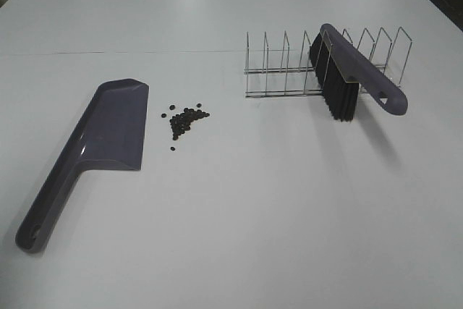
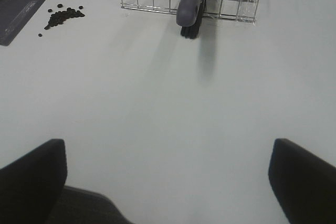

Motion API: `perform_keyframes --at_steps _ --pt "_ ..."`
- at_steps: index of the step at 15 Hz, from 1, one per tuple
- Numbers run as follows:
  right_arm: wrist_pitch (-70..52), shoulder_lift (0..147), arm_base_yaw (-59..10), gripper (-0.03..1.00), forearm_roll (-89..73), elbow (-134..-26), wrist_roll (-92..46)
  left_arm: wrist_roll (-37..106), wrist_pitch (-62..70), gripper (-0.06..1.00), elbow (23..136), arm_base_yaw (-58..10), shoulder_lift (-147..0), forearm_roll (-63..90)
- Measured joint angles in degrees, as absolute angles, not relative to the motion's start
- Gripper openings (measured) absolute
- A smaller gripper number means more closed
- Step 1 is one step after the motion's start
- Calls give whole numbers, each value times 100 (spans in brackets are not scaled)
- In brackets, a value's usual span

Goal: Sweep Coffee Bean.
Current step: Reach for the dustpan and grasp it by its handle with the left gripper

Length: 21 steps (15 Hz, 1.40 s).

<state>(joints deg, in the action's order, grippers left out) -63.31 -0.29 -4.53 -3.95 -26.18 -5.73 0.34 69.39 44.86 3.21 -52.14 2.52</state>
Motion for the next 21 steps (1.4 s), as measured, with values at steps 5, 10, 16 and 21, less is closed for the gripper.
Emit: perform_keyframes --at_steps 5,10,16,21 --pt "-6331 -29 -453 96 -395 -2618 -573 -172 6251 97 5053 -241 -7374 0" --pt "-6331 -29 -453 96 -395 -2618 -573 -533 5180 98 5781 -779 -9047 120" --pt "-6331 -29 -453 96 -395 -2618 -573 -584 4698 97 6274 -1123 -10520 395" --pt "-6331 -29 -453 96 -395 -2618 -573 -550 4183 96 6411 -1226 -11264 544"
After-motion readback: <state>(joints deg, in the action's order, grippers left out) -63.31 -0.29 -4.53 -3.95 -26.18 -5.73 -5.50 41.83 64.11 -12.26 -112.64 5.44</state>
